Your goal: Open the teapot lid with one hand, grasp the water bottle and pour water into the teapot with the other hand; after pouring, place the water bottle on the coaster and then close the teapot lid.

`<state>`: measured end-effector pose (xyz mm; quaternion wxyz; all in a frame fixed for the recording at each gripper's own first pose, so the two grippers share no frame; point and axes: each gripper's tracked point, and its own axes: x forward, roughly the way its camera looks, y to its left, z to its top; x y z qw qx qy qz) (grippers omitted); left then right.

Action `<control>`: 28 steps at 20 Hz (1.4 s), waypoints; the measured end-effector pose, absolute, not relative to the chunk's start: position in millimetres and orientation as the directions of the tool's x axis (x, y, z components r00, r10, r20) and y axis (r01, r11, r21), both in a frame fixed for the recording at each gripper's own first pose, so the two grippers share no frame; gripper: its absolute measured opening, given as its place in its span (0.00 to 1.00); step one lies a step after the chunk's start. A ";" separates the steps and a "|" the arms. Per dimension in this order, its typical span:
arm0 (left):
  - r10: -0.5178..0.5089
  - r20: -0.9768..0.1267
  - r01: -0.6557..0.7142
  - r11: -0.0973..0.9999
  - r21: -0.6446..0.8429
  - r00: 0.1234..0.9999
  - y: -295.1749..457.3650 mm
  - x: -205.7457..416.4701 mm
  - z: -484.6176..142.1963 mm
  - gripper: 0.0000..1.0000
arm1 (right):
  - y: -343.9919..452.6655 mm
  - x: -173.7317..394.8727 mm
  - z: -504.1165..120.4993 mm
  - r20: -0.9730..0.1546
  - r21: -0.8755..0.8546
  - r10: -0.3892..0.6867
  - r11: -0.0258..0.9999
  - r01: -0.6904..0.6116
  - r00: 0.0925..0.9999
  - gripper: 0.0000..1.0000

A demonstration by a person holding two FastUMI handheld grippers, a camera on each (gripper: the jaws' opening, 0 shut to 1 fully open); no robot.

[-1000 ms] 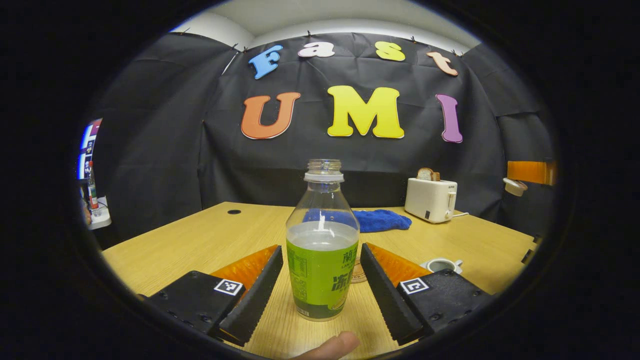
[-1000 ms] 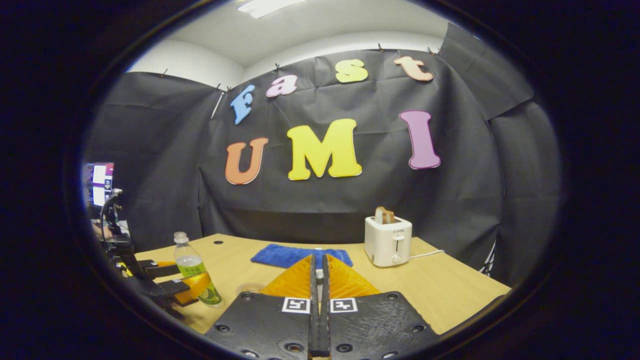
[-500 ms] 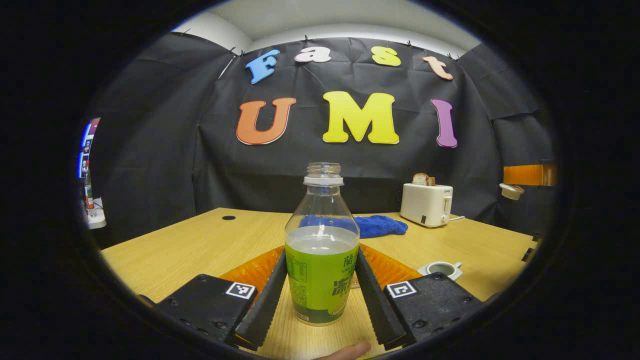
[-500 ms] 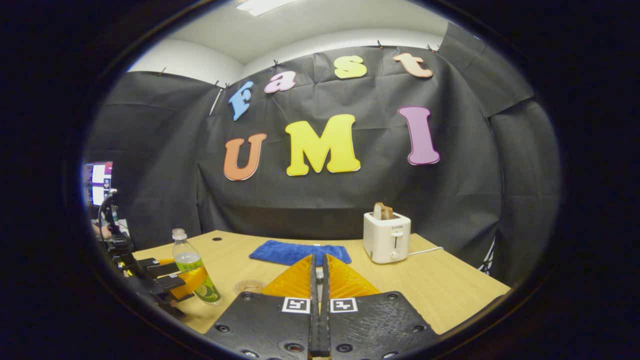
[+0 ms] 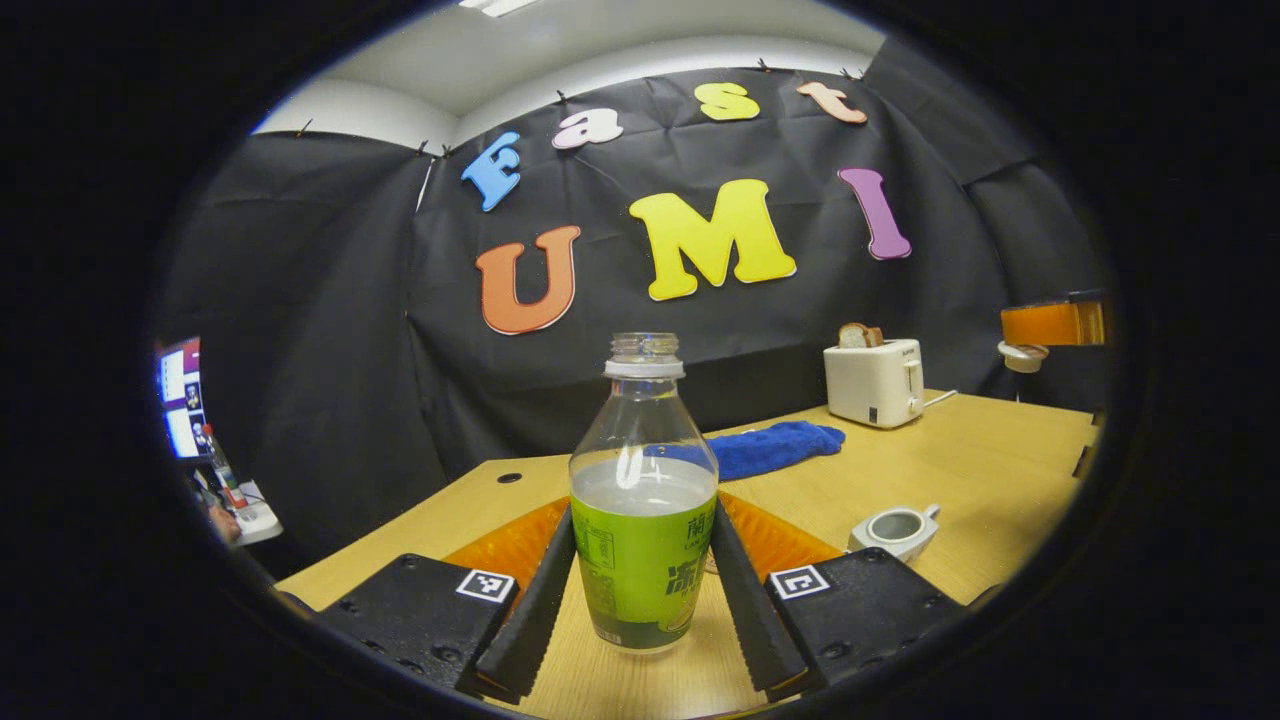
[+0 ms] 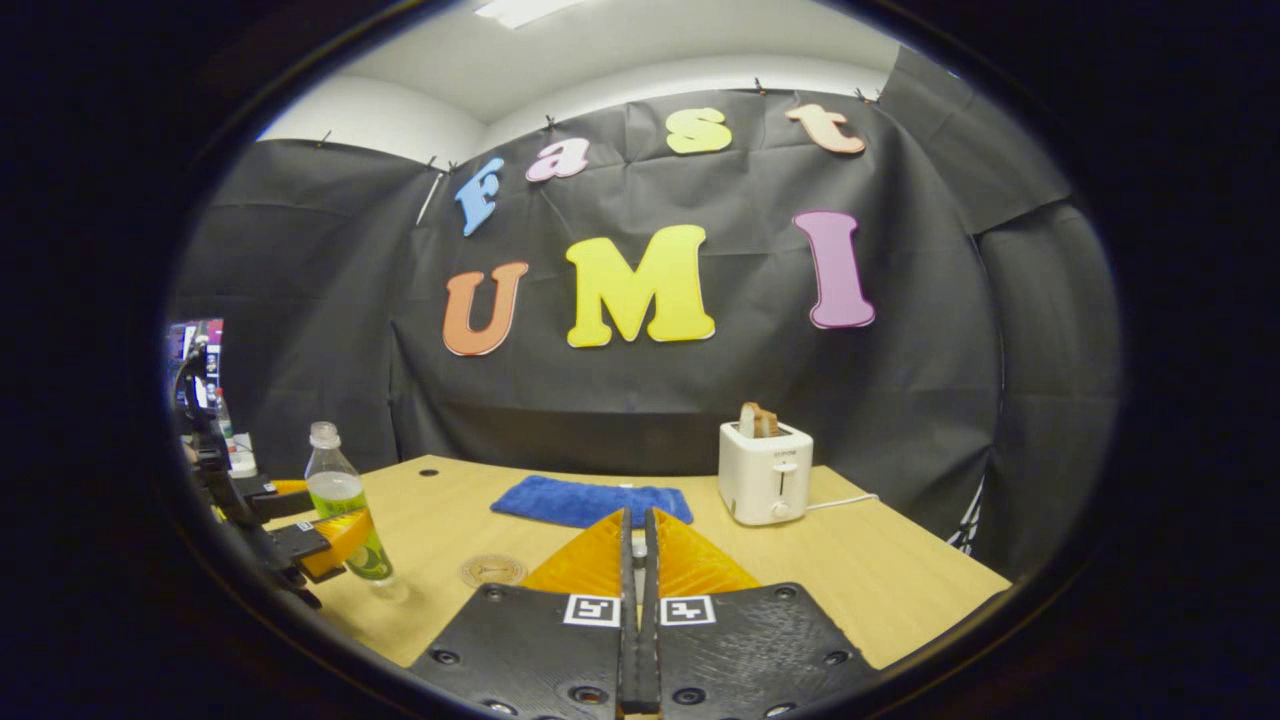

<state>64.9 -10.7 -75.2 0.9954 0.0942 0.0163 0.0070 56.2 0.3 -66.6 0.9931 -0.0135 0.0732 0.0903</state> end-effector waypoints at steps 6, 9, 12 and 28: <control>0.038 -0.061 -0.014 0.936 0.352 0.997 -13.2 66.3 -65.7 0.77 | -15.2 45.8 -47.7 -0.134 -0.012 0.185 0.982 -0.188 0.974 0.00; 0.038 -0.071 -0.001 0.887 0.463 0.997 -23.4 69.5 -61.4 0.77 | -30.9 46.7 -42.9 -0.128 -0.007 0.168 0.985 -0.171 0.977 0.00; 0.032 -0.057 0.009 0.798 0.603 0.998 -39.9 71.5 -55.7 0.76 | -42.3 47.0 -40.9 -0.132 0.012 0.161 0.987 -0.161 0.978 0.00; 0.140 -0.176 0.141 0.231 0.963 0.974 -53.3 91.0 -99.8 0.76 | -73.4 51.1 -36.8 -0.131 0.000 0.124 0.992 -0.125 0.984 0.00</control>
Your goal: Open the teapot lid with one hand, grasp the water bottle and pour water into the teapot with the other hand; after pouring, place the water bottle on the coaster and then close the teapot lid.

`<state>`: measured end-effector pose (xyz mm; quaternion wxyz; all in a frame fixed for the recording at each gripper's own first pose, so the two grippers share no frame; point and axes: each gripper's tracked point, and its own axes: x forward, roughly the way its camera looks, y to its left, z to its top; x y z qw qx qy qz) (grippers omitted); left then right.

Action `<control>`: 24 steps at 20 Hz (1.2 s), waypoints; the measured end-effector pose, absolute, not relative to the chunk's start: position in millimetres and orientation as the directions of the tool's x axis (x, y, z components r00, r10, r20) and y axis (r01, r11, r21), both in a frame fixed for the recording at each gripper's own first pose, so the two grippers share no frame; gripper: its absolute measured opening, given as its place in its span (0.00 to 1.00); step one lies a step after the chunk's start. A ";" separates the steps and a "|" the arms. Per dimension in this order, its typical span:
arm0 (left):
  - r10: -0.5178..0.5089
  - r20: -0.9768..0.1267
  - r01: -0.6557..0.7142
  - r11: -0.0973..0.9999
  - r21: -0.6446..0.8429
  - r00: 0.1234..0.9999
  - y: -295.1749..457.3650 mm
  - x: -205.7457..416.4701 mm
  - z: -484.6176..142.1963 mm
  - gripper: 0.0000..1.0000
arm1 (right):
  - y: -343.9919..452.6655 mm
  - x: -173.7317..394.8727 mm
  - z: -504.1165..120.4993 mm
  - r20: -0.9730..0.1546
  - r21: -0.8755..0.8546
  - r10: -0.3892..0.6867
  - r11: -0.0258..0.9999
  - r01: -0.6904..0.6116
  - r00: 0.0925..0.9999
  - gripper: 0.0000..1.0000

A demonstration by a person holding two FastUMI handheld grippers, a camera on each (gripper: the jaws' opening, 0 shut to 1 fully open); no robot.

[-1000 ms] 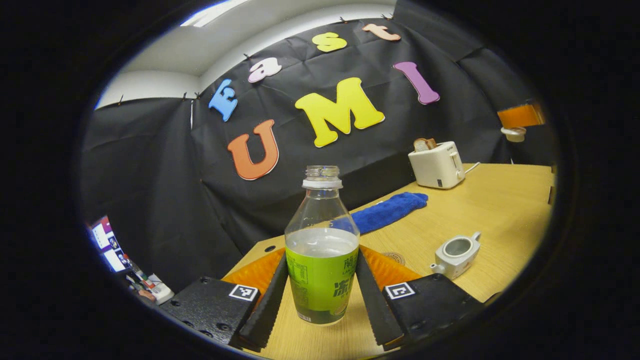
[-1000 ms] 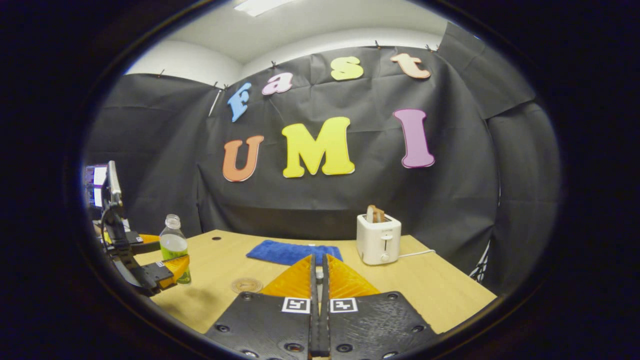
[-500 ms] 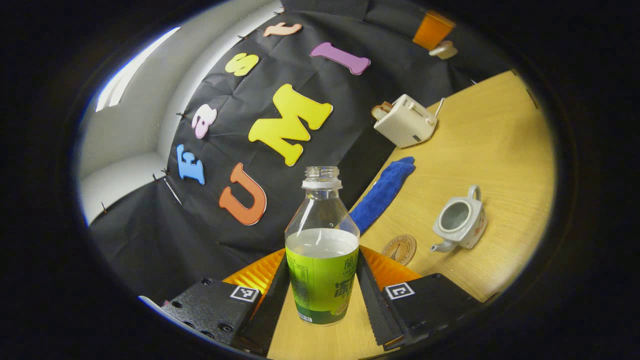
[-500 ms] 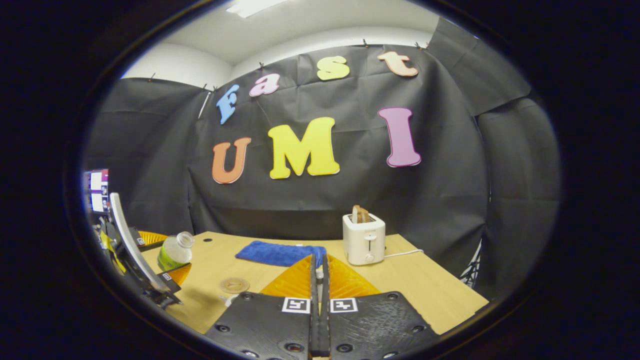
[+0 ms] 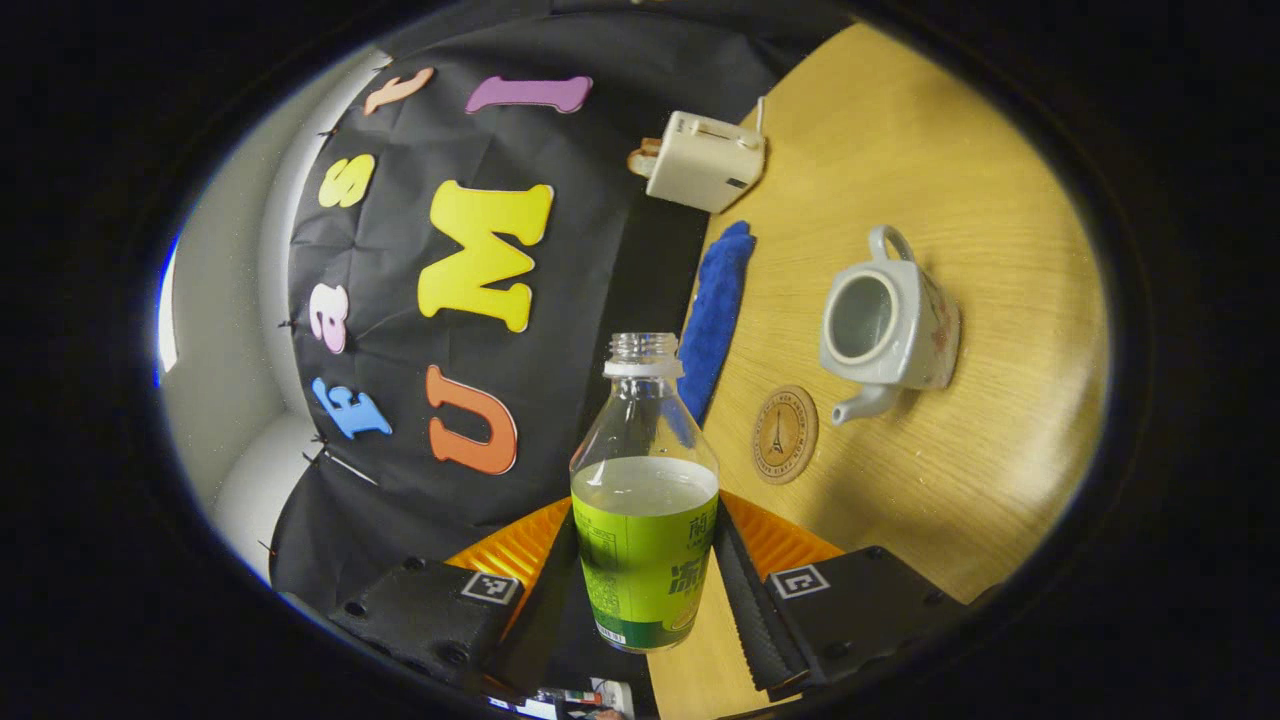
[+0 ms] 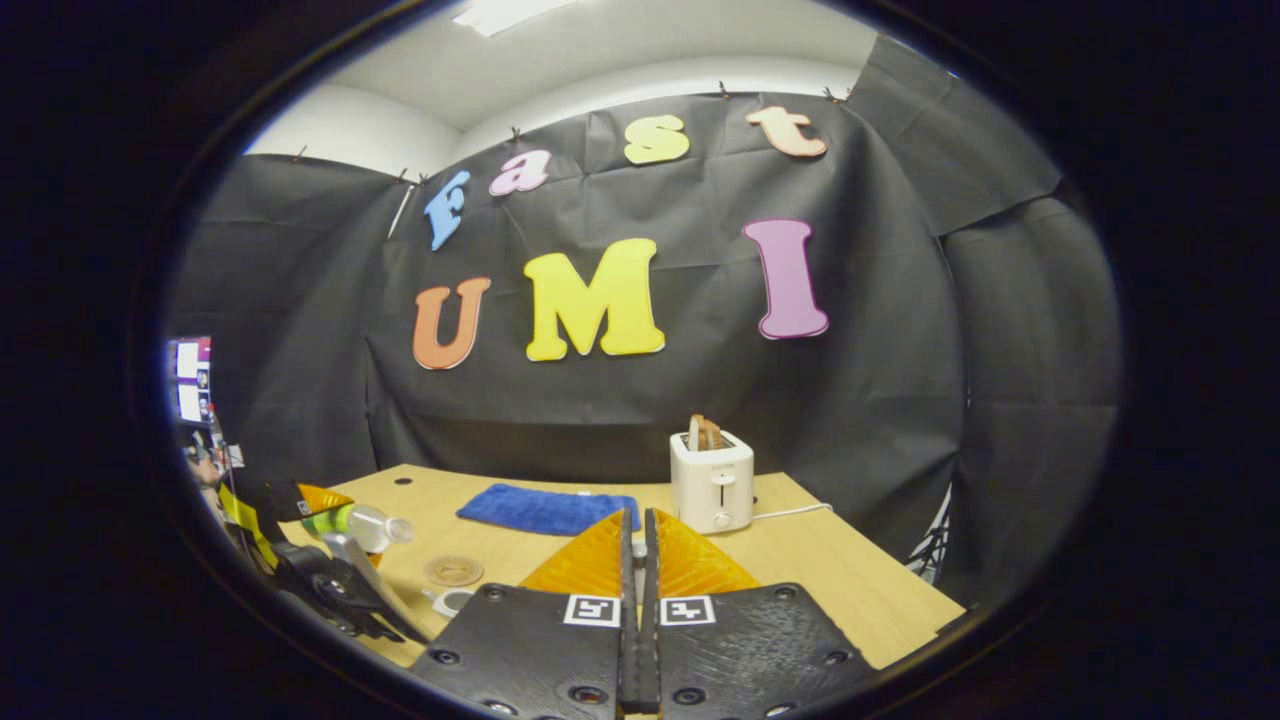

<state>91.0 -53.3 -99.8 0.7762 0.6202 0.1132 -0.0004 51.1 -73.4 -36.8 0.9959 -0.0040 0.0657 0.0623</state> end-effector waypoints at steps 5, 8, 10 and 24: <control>0.140 -0.208 0.199 0.076 0.977 0.968 -61.2 81.8 -111.6 0.76 | -74.5 51.8 -36.3 -0.132 -0.007 0.118 0.993 -0.120 0.984 0.00; 0.149 -0.202 0.208 -0.030 0.978 0.968 -61.8 81.9 -105.4 0.76 | -75.3 52.2 -36.3 -0.135 -0.009 0.122 0.992 -0.125 0.983 0.00; 0.155 -0.197 0.211 -0.077 0.974 0.968 -60.9 82.8 -101.2 0.76 | -77.8 53.3 -36.1 -0.134 -0.009 0.119 0.993 -0.122 0.984 0.00; 0.172 -0.196 0.240 -0.289 0.927 0.965 -78.6 78.1 -93.8 0.76 | -83.6 53.0 -31.3 -0.119 -0.014 0.125 0.992 -0.127 0.985 0.00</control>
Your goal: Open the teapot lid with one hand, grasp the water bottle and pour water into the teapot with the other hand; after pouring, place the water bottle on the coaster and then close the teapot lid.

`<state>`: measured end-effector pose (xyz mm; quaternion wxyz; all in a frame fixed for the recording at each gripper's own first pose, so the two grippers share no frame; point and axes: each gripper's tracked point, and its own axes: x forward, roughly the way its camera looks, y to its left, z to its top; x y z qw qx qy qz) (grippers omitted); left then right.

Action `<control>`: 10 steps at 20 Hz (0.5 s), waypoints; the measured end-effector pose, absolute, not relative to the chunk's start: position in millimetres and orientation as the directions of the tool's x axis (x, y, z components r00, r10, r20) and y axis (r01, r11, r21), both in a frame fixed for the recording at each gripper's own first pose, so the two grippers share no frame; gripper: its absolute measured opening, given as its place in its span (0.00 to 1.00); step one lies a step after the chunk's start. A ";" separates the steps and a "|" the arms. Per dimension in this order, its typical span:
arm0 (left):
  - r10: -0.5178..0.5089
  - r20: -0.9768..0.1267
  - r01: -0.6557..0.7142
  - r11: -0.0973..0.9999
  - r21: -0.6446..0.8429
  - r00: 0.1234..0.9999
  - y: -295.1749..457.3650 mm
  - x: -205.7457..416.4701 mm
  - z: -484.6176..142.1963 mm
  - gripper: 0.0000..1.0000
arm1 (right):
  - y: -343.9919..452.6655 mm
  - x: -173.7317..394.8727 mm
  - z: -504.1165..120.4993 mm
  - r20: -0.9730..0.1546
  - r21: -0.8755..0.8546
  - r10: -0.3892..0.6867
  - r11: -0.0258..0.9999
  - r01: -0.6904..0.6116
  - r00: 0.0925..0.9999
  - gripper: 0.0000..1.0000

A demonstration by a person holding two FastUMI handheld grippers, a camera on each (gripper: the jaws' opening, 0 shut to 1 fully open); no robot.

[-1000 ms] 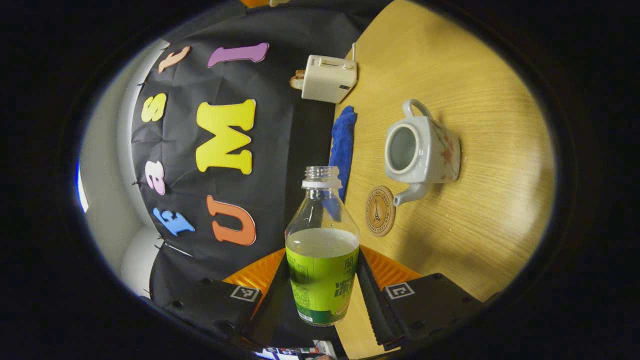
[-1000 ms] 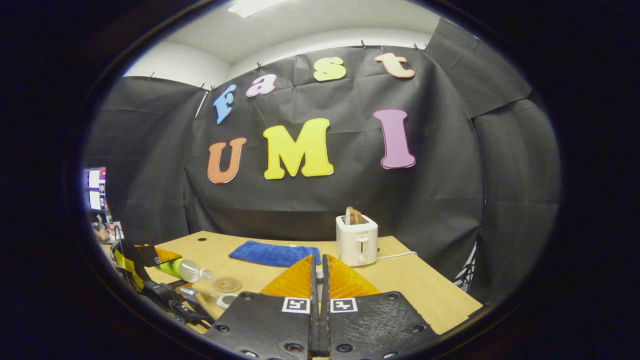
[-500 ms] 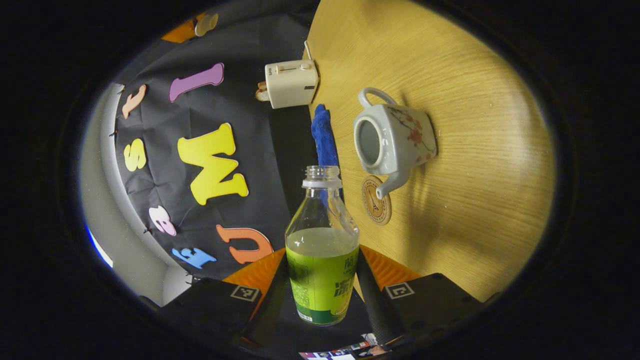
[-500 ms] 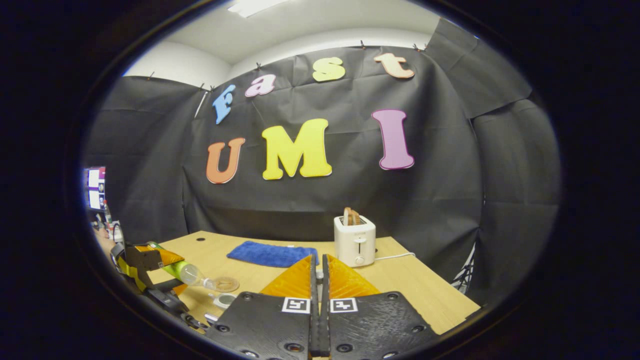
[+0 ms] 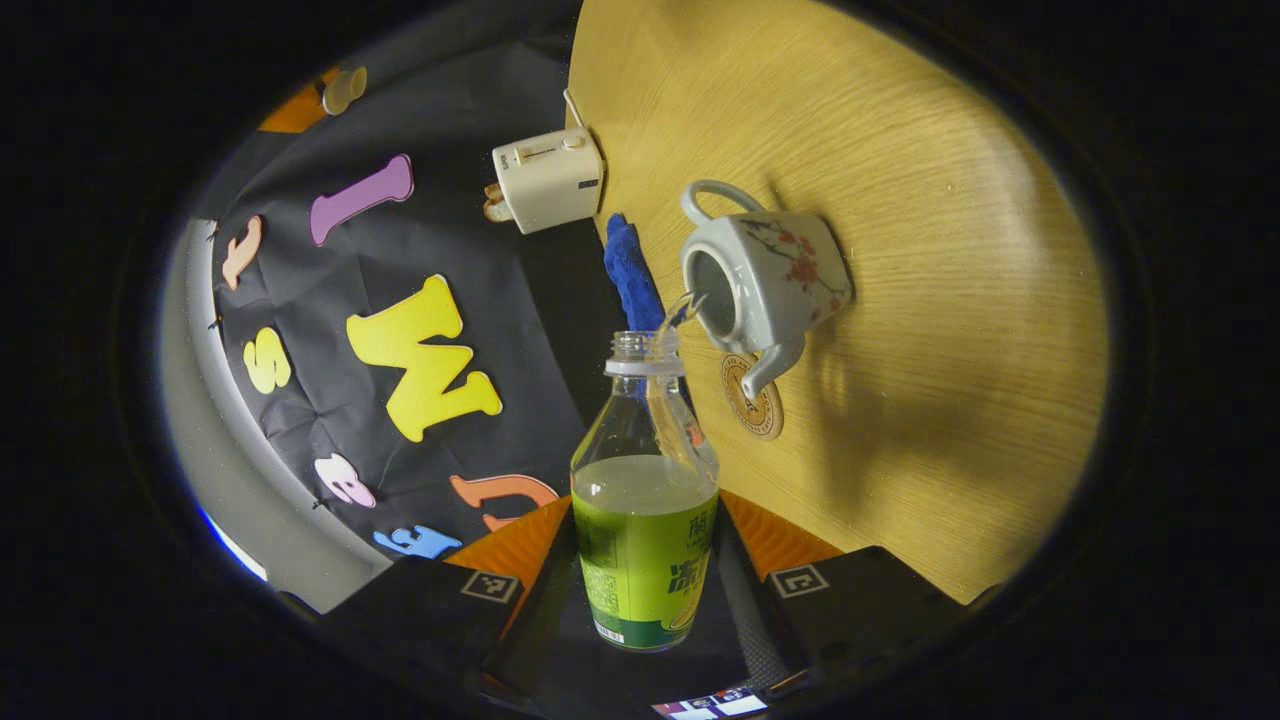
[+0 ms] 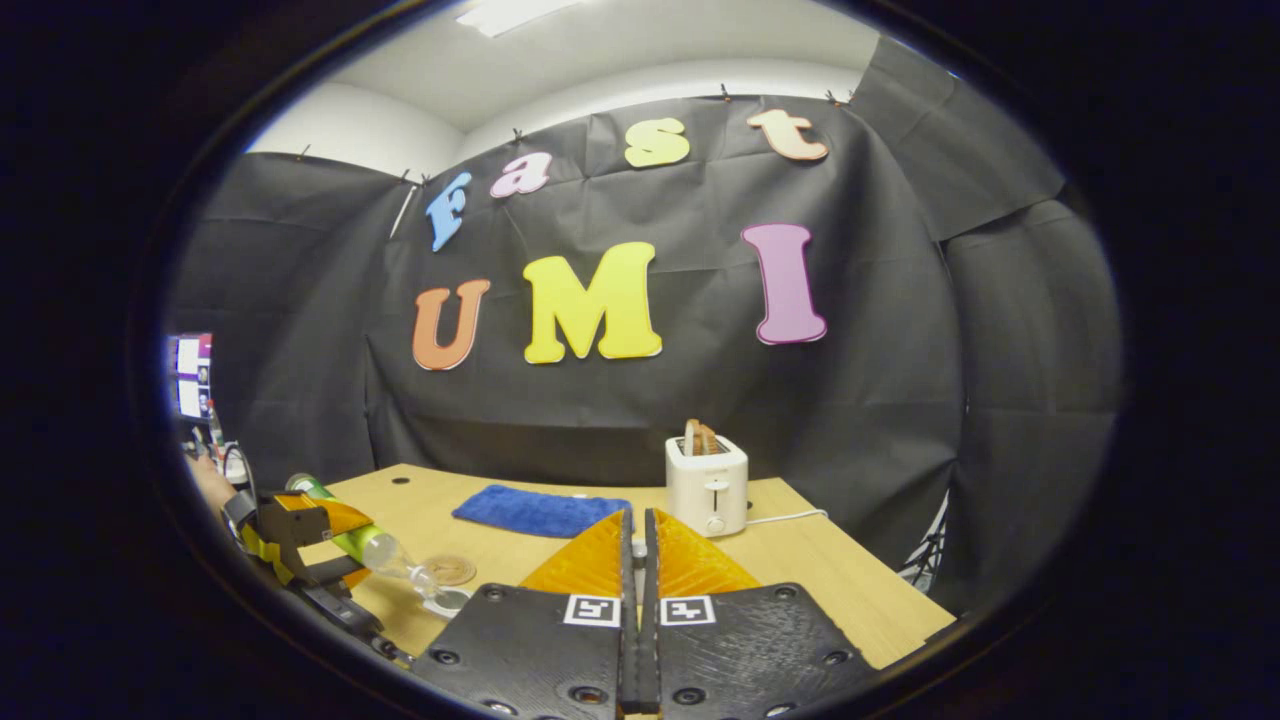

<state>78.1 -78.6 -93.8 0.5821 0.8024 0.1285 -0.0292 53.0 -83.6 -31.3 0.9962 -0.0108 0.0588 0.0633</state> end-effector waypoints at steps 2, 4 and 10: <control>0.179 -0.195 0.244 -0.315 0.917 0.964 -79.5 80.0 -91.4 0.76 | -79.8 51.6 -32.1 -0.120 -0.020 0.132 0.991 -0.136 0.984 0.00; 0.184 -0.191 0.244 -0.336 0.910 0.964 -80.2 79.0 -89.4 0.76 | -78.4 51.0 -31.0 -0.119 -0.030 0.136 0.990 -0.140 0.984 0.00; 0.195 -0.196 0.259 -0.391 0.883 0.961 -82.2 78.4 -86.5 0.76 | -78.1 49.9 -28.6 -0.111 -0.047 0.137 0.989 -0.143 0.984 0.00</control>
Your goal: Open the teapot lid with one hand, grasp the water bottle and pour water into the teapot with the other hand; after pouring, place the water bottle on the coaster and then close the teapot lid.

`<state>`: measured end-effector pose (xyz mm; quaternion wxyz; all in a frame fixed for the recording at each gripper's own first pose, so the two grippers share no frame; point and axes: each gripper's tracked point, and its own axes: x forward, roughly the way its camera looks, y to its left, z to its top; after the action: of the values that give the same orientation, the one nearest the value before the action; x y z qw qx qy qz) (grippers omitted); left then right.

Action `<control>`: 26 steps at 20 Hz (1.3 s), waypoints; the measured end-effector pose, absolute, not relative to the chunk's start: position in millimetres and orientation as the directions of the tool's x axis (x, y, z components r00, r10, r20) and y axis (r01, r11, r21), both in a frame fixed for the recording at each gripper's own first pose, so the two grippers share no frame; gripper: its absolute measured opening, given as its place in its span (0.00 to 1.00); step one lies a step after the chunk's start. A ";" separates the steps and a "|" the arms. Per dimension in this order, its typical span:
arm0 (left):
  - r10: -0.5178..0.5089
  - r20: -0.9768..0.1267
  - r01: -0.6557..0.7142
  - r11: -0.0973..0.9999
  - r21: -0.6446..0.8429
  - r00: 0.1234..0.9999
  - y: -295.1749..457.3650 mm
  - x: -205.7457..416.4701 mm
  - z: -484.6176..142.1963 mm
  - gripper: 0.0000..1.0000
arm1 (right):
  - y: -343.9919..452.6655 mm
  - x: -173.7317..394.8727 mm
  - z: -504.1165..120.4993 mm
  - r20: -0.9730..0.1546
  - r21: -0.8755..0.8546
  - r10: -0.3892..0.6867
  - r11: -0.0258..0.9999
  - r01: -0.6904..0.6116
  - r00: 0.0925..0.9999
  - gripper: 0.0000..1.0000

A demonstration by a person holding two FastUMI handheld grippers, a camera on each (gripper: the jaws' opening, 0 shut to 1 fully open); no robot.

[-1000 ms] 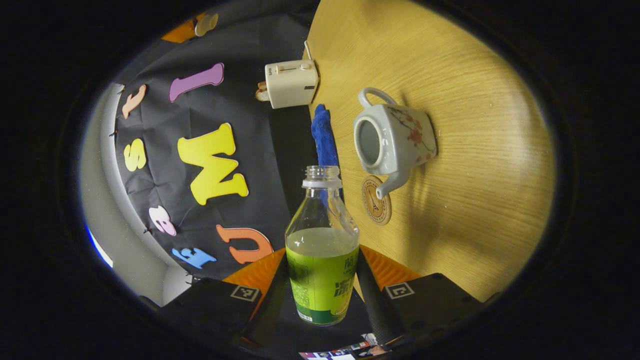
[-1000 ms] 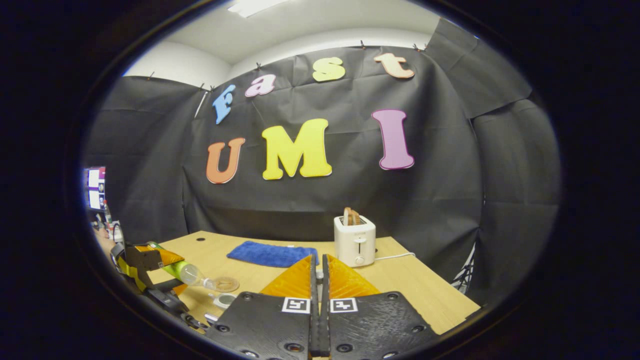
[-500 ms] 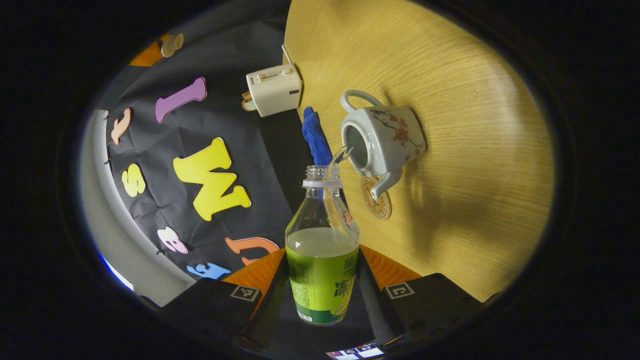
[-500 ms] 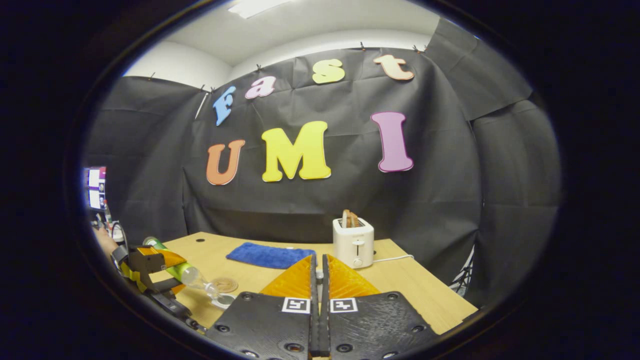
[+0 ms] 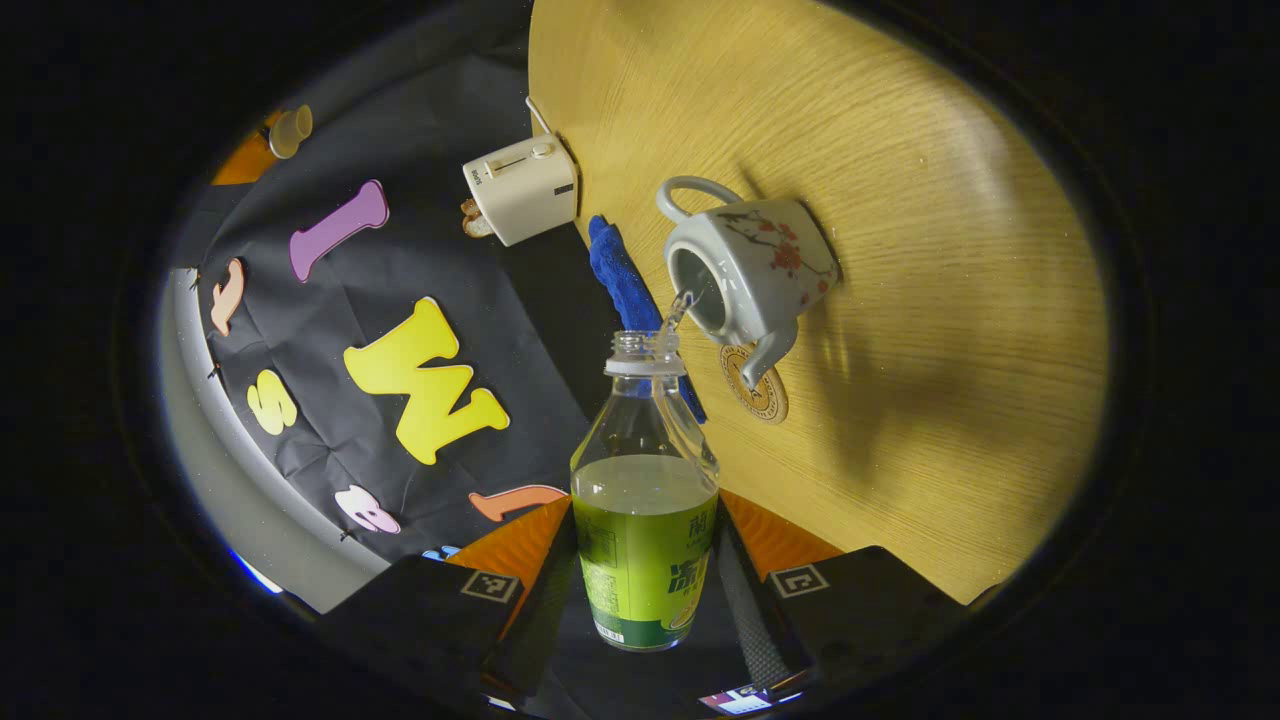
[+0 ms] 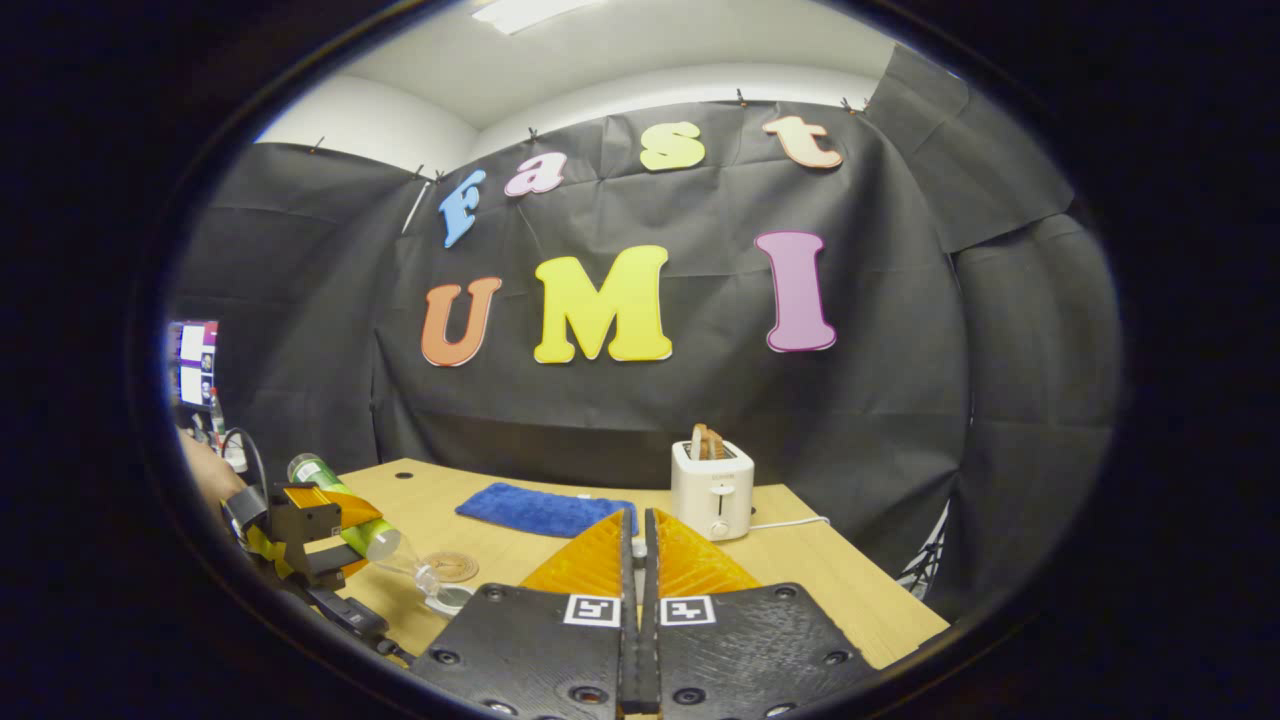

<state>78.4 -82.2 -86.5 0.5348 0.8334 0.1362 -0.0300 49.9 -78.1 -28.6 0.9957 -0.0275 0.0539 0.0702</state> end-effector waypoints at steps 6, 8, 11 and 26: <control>0.210 -0.174 0.253 -0.454 0.854 0.962 -81.6 78.8 -71.3 0.76 | -79.7 51.1 -29.4 -0.113 -0.042 0.140 0.988 -0.145 0.984 0.00; 0.209 -0.170 0.251 -0.468 0.847 0.963 -81.8 78.6 -68.4 0.76 | -80.7 50.0 -28.1 -0.111 -0.041 0.139 0.989 -0.145 0.984 0.00; 0.212 -0.174 0.257 -0.481 0.838 0.962 -84.2 80.6 -66.9 0.76 | -80.5 49.2 -27.2 -0.101 -0.045 0.145 0.988 -0.150 0.984 0.00; 0.226 -0.173 0.270 -0.530 0.804 0.959 -86.6 83.2 -65.7 0.76 | -80.6 51.1 -30.0 -0.106 -0.048 0.153 0.986 -0.159 0.983 0.00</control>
<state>83.2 -86.6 -65.7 0.4637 0.8743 0.1418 -0.0238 51.1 -80.6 -30.0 0.9952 -0.0281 0.0512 0.0782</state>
